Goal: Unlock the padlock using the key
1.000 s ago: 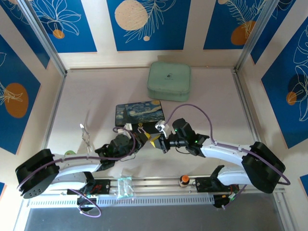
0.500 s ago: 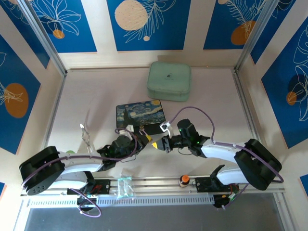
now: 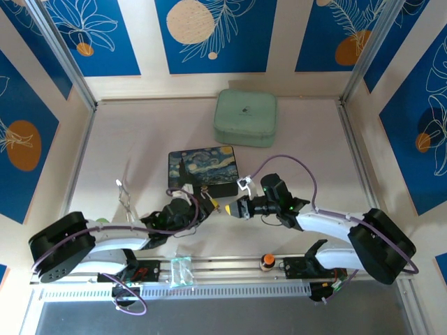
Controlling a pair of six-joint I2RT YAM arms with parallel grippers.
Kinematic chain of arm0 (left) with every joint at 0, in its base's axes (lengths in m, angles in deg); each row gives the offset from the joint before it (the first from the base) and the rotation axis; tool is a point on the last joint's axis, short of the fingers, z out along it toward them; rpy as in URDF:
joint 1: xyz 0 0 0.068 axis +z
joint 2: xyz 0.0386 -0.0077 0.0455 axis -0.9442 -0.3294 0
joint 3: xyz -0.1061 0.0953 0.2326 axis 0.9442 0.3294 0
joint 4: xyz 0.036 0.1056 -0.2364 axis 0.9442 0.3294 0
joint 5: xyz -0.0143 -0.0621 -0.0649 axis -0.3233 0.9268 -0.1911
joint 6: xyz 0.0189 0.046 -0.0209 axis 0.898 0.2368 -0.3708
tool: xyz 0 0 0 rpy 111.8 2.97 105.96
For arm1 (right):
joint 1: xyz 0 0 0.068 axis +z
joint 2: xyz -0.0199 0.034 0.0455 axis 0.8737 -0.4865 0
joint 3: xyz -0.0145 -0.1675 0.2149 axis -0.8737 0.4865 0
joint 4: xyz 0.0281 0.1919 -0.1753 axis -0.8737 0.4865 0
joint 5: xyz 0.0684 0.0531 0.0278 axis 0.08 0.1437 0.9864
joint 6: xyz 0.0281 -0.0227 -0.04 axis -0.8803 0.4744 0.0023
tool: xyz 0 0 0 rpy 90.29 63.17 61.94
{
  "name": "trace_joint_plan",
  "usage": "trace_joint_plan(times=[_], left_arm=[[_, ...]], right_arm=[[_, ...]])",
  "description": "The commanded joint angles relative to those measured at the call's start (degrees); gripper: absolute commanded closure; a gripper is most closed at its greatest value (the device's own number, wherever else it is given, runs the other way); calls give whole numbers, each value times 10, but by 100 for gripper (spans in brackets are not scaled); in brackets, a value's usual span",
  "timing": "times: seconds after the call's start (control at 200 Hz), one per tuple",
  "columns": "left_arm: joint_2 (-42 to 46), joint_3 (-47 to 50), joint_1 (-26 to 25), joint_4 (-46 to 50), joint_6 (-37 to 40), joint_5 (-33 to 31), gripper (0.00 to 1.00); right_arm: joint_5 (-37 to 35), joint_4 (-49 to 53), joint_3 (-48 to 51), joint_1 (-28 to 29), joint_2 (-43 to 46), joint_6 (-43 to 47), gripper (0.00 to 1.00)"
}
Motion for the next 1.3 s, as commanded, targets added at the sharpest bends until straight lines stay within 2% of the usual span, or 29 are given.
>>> trace_joint_plan(times=[0.0,0.11,0.225,0.32,0.415,0.46,0.54,0.62,0.75,0.911,1.081,1.291], left_arm=[[-4,4,-2,8,17,-15,100],[-7,0,-2,45,38,-12,100],[-13,-11,0,90,65,4,100],[-23,-13,6,110,81,31,100],[-37,-27,16,151,110,65,100],[-42,-31,19,170,122,70,100],[-44,-33,27,198,139,73,100],[-37,-40,34,246,160,68,100],[-20,-66,38,365,204,25,100],[-24,-104,41,475,257,-18,96],[-39,-125,41,517,277,-45,94],[-58,-153,40,556,300,-91,92]], right_arm=[[-32,42,5,12,27,2,68],[-74,86,-5,29,58,11,67],[-184,136,-12,52,103,12,67],[-258,194,-30,50,127,1,67],[-260,197,-31,39,146,0,67],[-263,195,-32,35,147,-3,63],[-279,210,-53,26,137,-3,63],[-291,243,-93,14,112,0,63],[-286,280,-169,-5,55,1,63],[-274,320,-273,-6,-40,13,64],[-269,367,-386,16,-152,40,65],[-276,389,-451,57,-240,74,62]])
